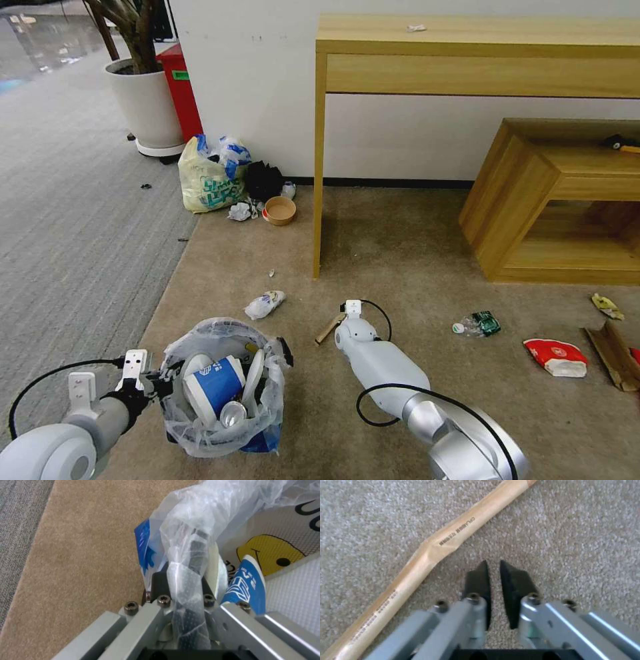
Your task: Pick up the trash bin and place the garbage on the floor into it.
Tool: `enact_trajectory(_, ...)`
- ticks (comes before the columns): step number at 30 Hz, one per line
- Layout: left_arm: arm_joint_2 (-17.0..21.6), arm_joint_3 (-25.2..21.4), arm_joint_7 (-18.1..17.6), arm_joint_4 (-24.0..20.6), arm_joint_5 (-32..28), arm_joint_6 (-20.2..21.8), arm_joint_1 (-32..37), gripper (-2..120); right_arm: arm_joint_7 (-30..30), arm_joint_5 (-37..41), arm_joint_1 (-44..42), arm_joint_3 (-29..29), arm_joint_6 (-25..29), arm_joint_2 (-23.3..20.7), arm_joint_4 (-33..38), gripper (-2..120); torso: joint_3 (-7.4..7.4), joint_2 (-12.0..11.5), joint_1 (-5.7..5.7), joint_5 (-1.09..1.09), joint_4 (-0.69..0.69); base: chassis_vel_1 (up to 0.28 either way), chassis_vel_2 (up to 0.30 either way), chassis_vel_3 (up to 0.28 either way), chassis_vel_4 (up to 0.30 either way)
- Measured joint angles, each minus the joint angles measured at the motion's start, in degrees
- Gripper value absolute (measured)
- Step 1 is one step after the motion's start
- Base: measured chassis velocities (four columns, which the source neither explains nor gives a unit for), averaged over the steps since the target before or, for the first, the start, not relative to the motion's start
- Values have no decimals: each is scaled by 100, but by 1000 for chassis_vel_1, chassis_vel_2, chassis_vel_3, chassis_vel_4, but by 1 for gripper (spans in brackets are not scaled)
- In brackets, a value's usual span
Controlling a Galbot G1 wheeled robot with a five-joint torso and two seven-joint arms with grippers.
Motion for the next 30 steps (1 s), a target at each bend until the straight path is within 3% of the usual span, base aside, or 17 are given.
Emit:
enact_trajectory(2,2,0,5,5,2,0,-6,0,-20,-17,1,15,20,0,-12,0,0,0,0,0,0,0,0,0,0)
enact_trajectory(11,2,8,11,43,9,0,-25,0,21,-93,-102,48,-15,-1,446,0,0,0,0,0,1,0,0,0,0)
enact_trajectory(16,4,20,11,69,9,0,-39,0,21,-71,-24,41,-45,-1,340,2,0,0,0,0,0,0,0,0,0)
enact_trajectory(19,0,29,12,74,15,0,-38,0,75,12,96,42,-86,-1,50,17,0,0,0,0,0,0,0,0,0)
enact_trajectory(27,-12,37,10,74,22,0,-36,0,-49,-9,188,41,-29,-1,-112,40,0,0,0,0,0,0,0,0,0)
enact_trajectory(30,-17,36,8,66,26,0,-19,0,-337,-109,189,4,176,-1,-45,57,0,0,0,0,0,0,0,0,0)
